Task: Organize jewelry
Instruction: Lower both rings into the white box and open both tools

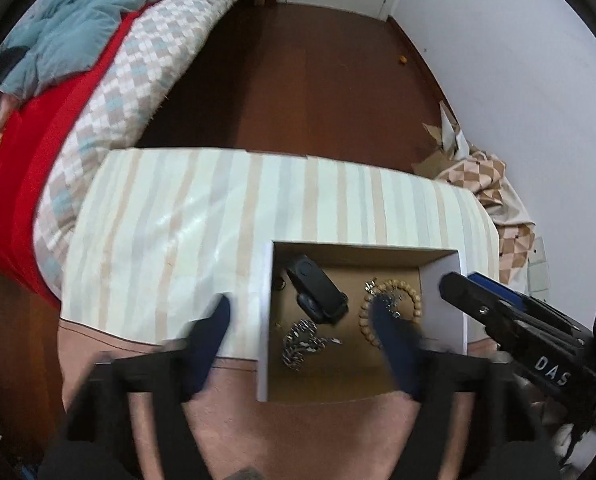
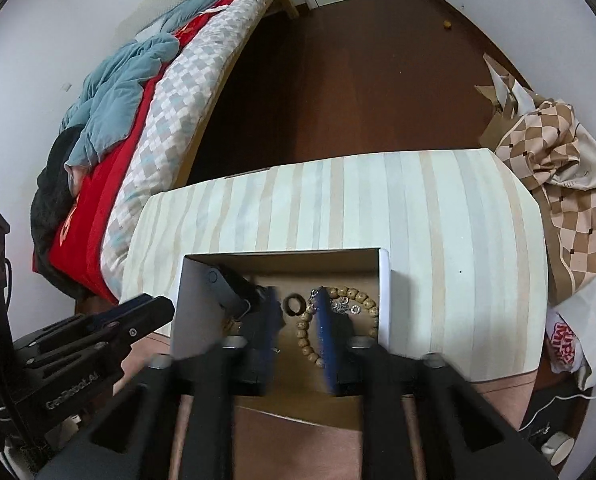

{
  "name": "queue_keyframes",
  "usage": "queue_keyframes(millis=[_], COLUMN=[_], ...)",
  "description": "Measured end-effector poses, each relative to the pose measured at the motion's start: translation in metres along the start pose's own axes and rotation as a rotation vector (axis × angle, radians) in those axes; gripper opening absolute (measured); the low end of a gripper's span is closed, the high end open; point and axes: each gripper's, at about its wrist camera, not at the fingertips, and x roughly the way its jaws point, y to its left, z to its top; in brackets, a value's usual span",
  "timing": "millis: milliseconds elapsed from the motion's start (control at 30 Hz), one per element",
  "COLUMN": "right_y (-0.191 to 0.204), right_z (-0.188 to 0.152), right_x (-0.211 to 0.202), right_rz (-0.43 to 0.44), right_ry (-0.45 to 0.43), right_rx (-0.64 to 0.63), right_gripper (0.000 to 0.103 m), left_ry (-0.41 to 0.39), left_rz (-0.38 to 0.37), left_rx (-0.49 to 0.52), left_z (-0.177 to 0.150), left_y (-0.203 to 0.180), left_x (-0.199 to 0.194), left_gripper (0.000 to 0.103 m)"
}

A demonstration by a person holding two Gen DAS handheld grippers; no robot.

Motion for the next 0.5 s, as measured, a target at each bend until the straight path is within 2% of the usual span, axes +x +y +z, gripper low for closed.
queue_keyframes(millis=[100,167,200,300,367,467,500], right_y=[-0.007,-0.01,-0.012,-0.011,-0.01,-0.008,-0.007], right_z=[-0.003,-0.008,-0.011,-0.02,-0.028,-0.041,-0.044], right_x=[-0.005,-0.01,-0.012,-0.018,-0.023,-0.026,-0.026], right_rz=[0.007,-0.01,-0.024,-0.071,-0.132,-0.239,-0.273], right_ry=[-0.008,-0.016,-0.021,-0.042,-0.057,-0.06,-0.06], right_rx=[0.026,0.03,0.029,0.023,0.01,-0.016,-0.024], right_gripper=[0.048,0.048,0.048,0.049,0.05,0.07,0.083], left_ry=[0.003,0.002,-0.001,-0.017,-0.03,-0.045,-0.048], left_rz=[0.018,0.04,0.053,0.101,0.124,0.164,0.174], left_rx=[-0.005,-0.008,-0.007,-0.006,-0.004,0.007,0.012], left_z=[-0.002,-0.005,-0.007,-0.017,-0.024,-0.033,-0.037], left_y=[0.005,0.009,0.01,0.014,0.014,0.013,0.012], left_x=[-0.002,-0.003,-0.003,-0.007,-0.008,-0.01,-0.011], left_gripper=[0.075,0.084,0.09,0.093,0.1,0.101,0.102])
